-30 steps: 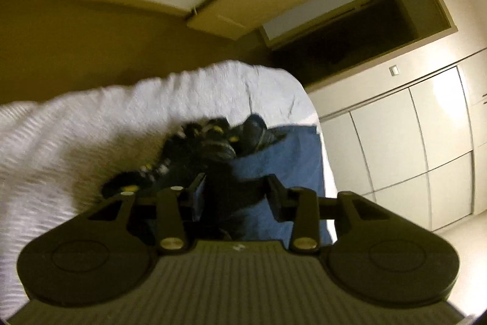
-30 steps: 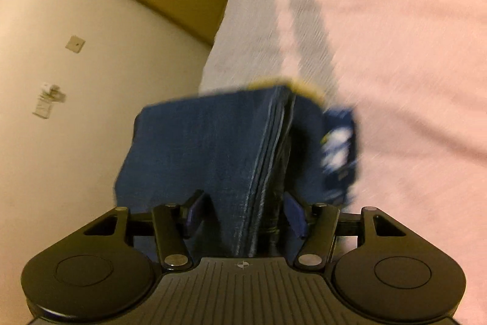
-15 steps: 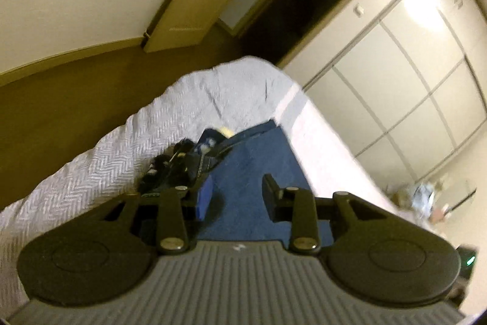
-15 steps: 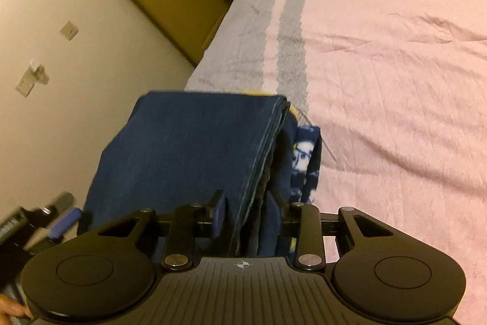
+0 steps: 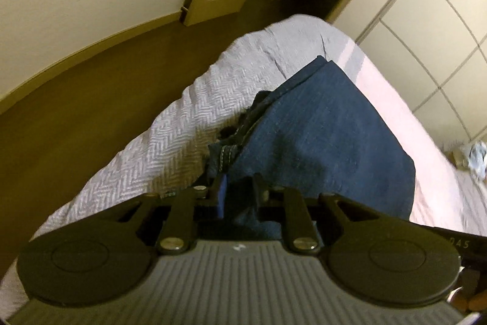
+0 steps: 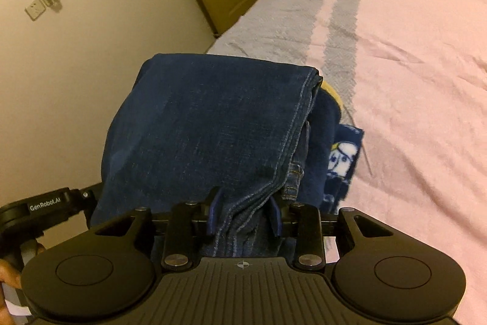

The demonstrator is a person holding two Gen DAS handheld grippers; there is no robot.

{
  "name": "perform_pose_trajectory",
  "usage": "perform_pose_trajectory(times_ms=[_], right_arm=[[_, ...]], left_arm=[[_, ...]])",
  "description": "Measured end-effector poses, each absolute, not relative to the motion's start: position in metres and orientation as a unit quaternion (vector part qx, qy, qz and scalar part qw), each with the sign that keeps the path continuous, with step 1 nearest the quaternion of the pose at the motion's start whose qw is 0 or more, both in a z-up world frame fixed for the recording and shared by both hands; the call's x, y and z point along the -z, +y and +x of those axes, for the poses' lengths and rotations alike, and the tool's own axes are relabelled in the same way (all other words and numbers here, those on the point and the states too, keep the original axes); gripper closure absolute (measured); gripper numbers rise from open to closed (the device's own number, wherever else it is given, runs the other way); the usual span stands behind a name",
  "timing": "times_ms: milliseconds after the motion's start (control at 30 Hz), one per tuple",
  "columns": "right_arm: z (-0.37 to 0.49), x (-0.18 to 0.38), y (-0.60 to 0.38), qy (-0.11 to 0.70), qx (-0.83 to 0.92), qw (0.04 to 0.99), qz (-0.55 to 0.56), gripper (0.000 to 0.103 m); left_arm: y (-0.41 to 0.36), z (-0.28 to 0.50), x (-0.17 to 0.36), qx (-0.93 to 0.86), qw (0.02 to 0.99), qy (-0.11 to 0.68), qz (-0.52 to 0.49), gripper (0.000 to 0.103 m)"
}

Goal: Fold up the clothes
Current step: 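Lower the folded jeans onto the stack of dark clothes and open both grippers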

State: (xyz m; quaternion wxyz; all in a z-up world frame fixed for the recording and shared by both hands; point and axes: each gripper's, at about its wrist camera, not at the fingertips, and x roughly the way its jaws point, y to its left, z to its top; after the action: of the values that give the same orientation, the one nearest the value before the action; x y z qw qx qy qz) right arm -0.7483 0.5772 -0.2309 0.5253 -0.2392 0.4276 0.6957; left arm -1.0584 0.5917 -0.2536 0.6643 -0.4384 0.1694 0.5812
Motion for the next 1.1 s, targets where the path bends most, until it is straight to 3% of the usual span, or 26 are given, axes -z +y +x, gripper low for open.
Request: perform_pose_trajectory(times_ms=[300,400,533,767,933,1100], right_arm=[[-0.737,0.191,0.565,0.412,-0.681,0.553,-0.245,0.068],[-0.747,0.172,0.570,0.366,-0.689,0.568,-0.262,0.068],[-0.758,0.163,0.599,0.333,-0.694,0.570,-0.287,0.068],[-0.784,0.210,0.662,0.408,-0.662,0.548,-0.309,0.068],[-0.800,0.232,0.667,0.389,-0.663,0.555,-0.319,0.068],[-0.786,0.222,0.651,0.387,-0.694,0.538,-0.282,0.067]], left_arm=[[0.612,-1.025,0.191,-0.555,0.710,0.189,-0.390,0.087],[0.632,-1.006,0.181,-0.526,0.740,0.201,-0.369,0.087],[0.667,-0.991,0.189,-0.503,0.751,0.216,-0.370,0.087],[0.713,-0.982,0.230,-0.480,0.747,0.263,-0.377,0.082],[0.724,-0.999,0.265,-0.478,0.743,0.216,-0.416,0.080],[0.704,-1.012,0.248,-0.494,0.738,0.183,-0.421,0.080]])
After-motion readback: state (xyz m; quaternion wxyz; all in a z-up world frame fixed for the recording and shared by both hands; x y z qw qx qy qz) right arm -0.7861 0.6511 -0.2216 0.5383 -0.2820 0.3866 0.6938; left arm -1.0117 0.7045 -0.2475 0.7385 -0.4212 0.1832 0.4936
